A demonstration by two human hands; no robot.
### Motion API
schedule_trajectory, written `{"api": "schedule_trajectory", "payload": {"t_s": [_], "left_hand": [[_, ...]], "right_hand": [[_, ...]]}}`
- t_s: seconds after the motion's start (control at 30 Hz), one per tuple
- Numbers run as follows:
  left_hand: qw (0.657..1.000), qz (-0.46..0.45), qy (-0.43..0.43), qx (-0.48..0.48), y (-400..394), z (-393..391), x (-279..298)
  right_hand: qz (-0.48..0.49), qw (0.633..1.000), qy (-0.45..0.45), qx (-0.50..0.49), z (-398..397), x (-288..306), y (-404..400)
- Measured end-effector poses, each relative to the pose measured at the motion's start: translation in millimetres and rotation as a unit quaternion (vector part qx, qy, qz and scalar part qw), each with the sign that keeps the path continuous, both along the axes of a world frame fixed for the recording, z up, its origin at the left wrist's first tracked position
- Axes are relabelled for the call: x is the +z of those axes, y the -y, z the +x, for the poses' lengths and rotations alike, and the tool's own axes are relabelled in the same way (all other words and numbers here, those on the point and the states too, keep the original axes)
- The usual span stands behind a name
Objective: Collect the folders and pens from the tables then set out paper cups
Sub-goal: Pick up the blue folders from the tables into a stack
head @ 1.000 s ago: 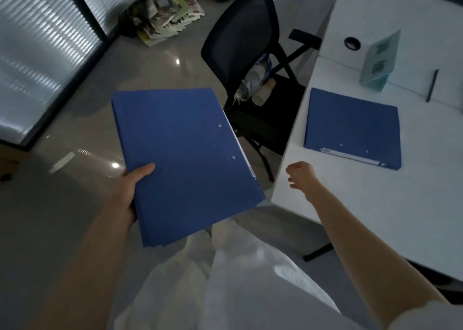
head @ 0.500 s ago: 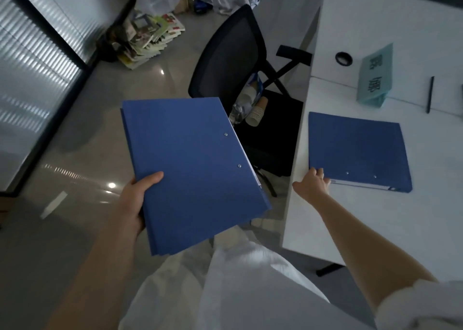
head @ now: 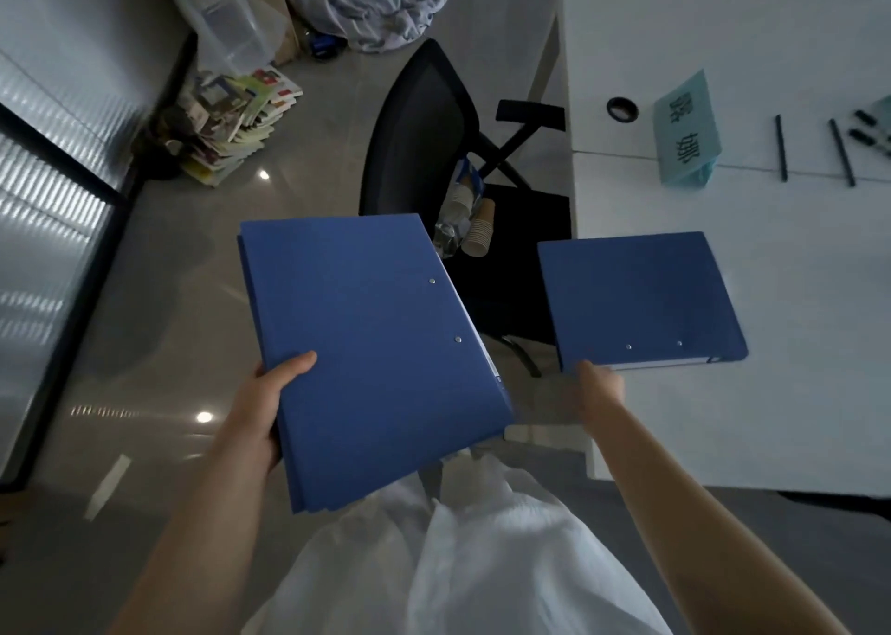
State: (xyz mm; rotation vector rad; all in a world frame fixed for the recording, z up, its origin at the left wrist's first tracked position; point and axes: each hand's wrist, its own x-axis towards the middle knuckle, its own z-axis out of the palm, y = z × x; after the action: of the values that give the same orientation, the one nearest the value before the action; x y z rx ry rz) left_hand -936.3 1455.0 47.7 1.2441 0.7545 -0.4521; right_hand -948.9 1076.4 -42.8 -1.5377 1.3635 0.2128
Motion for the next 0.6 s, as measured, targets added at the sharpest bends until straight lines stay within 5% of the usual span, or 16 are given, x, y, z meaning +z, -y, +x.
{"api": "schedule_trajectory", "payload": {"t_s": [0.1, 0.17, 0.3, 0.6], "left_hand": [[1.0, 0.001, 0.0, -0.012, -8, 5, 1], [1.0, 0.006, -0.001, -0.019, -13, 8, 2], [1.0, 0.017, -0.008, -0.021, -20, 8, 0], [1.0, 0.019, 0.002, -0.018, -29, 7, -3]], "right_hand": [[0.253, 0.95, 0.031, -0.179, 2, 6, -4], [0.315, 0.914, 0.067, -0.245, 4, 2, -2], [0.351, 0.887, 0.076, -0.289, 9, -1, 7], [0.25, 0.903, 0.167, -0.306, 18, 29, -8]]}}
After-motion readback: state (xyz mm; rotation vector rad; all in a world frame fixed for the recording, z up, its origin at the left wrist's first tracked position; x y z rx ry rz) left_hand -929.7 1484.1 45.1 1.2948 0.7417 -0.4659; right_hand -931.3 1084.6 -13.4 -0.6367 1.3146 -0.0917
